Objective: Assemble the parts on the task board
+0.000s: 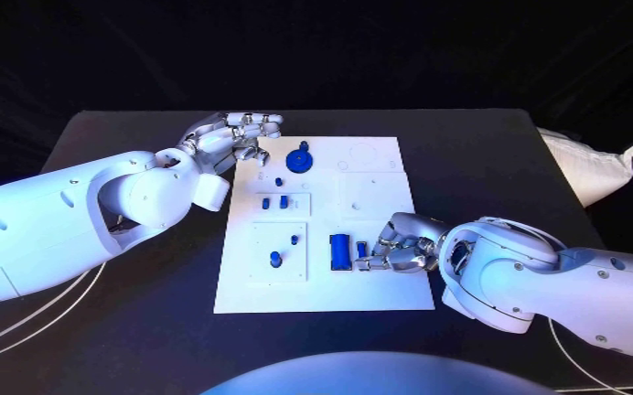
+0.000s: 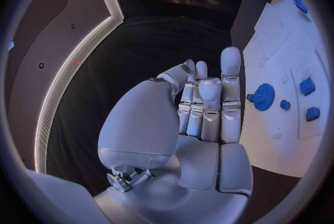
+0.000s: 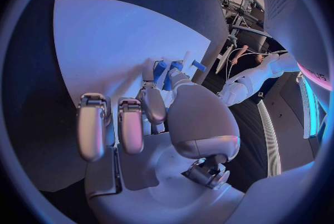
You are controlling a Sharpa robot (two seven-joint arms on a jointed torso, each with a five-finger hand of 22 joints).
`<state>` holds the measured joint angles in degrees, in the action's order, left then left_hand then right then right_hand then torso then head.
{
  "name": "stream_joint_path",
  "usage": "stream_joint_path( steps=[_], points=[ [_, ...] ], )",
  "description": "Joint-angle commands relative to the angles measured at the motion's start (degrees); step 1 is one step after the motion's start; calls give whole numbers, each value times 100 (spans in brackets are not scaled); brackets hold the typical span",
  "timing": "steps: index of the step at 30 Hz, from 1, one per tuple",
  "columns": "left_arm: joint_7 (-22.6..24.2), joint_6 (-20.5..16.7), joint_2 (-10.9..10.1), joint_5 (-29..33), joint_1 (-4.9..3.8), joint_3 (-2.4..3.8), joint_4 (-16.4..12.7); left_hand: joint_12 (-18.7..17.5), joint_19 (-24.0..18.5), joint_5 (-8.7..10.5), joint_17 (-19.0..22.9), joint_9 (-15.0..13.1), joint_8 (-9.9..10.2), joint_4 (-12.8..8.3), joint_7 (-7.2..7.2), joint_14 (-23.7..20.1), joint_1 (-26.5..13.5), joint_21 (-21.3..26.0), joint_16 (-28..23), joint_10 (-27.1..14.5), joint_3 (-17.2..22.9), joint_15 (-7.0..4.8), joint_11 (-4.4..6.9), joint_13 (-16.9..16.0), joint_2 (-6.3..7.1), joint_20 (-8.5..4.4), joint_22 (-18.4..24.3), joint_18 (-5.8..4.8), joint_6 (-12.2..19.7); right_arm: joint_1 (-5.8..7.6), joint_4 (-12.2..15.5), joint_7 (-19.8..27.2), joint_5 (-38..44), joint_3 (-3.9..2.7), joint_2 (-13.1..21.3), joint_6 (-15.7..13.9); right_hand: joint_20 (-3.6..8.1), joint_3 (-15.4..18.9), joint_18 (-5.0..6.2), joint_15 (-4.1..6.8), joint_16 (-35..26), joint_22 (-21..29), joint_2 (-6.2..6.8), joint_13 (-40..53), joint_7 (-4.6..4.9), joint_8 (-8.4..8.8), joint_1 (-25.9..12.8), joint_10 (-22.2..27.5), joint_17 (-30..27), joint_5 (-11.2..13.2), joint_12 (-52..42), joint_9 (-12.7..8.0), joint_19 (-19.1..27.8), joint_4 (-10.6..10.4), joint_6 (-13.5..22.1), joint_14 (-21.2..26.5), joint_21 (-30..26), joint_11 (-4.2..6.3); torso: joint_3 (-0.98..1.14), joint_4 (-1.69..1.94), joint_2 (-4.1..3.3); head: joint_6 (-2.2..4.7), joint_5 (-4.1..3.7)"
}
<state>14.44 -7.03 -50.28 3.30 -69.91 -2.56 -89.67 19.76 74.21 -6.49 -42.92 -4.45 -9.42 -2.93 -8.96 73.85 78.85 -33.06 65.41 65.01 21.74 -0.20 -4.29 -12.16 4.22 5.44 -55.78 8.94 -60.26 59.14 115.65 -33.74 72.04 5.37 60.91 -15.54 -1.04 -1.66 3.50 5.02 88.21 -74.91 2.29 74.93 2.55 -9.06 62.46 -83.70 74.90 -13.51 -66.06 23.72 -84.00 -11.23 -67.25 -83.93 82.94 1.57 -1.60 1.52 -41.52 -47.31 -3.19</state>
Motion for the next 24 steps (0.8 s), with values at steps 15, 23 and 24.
stream_joint_path(
  steps=[15,23,24],
  points=[
    [-5,111,4,-18,-1,3,2,25,-36,-17,5,8,-19,-6,-6,-26,23,16,3,-48,-27,-4,-5,-6,-36,-1,5,72,45,-6,-52,188,35,1,26,394,34,55,-102,32,31,-389,-61,193,10,-23,103,-11,1282,60,13,9,-198,10,-6,-560,26,6,-4,5,1,-15,-6],
    [-7,112,7,-22,-1,2,1,32,-38,-18,10,9,-21,-9,-5,-31,27,14,2,-54,-27,-4,-4,-8,-41,0,4,72,46,-6,-195,186,102,1,-17,402,33,69,-103,33,32,-397,-174,201,11,-21,246,-11,1284,64,15,14,-200,74,-3,-560,29,7,-3,14,0,-22,6],
    [-8,111,6,-22,-1,2,1,37,-40,-19,13,9,-24,-11,-4,-34,30,13,1,-60,-26,-4,-3,-10,-46,0,3,72,47,-6,-220,189,106,1,-23,394,33,69,-104,33,32,-399,-181,201,11,-21,252,-11,1285,64,15,15,-200,76,-3,-560,30,7,-2,10,-2,-19,12]
  ],
)
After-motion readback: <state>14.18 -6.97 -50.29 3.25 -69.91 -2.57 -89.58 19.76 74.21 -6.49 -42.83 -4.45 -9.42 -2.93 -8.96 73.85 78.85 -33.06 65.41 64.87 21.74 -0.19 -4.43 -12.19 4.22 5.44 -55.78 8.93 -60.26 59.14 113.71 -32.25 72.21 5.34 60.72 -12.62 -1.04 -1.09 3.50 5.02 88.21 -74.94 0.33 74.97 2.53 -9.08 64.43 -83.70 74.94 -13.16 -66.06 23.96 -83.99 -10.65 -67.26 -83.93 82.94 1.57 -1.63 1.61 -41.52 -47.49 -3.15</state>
